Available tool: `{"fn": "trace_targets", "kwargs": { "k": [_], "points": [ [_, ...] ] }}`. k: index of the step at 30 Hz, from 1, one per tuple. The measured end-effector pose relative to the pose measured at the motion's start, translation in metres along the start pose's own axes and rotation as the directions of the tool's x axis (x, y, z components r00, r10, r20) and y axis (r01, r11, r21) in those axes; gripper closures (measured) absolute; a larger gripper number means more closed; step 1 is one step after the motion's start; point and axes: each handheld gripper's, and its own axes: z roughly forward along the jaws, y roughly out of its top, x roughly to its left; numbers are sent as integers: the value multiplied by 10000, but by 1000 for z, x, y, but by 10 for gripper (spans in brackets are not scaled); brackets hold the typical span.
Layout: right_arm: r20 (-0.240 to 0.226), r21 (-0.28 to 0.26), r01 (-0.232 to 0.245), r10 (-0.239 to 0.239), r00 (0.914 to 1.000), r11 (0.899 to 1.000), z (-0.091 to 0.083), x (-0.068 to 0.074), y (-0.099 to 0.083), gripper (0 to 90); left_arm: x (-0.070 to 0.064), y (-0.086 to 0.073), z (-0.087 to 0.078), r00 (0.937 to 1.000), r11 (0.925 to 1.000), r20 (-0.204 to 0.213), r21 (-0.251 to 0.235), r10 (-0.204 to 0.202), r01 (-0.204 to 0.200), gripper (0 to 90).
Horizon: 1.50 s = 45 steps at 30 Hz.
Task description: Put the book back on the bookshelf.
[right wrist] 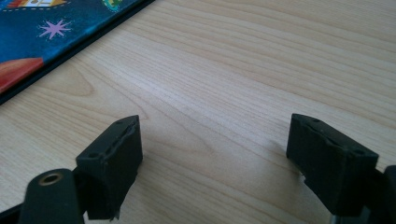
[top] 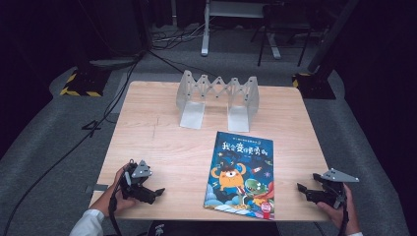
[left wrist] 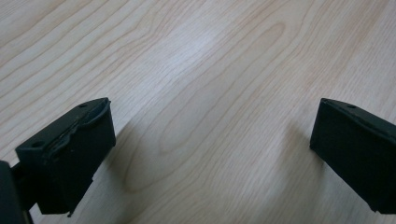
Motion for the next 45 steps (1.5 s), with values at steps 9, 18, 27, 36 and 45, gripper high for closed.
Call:
{"fn": "trace_targets", "kwargs": {
  "k": [9,18,27,36,45],
  "points": [
    [-99,27,91,-91,9999,10000,1,2,1,183,-10,12,11,9996,9998,208,-16,200,-200,4],
    [-864,336,852,-820,9929,9958,7,10,10,171,-35,31,27,9960,9977,589,-36,672,-671,4],
    [-1554,381,1553,-1477,9768,9871,30,35,32,169,-55,49,43,9883,9934,1010,-55,1147,-1147,4],
    [-1852,387,1860,-1758,9668,9818,48,48,48,132,-57,50,45,9882,9934,1019,-72,1147,-1146,5],
    [-2181,284,2112,-2001,9552,9770,61,61,60,129,-62,47,43,9871,9929,1070,-113,1189,-1183,4]
  ]
}}
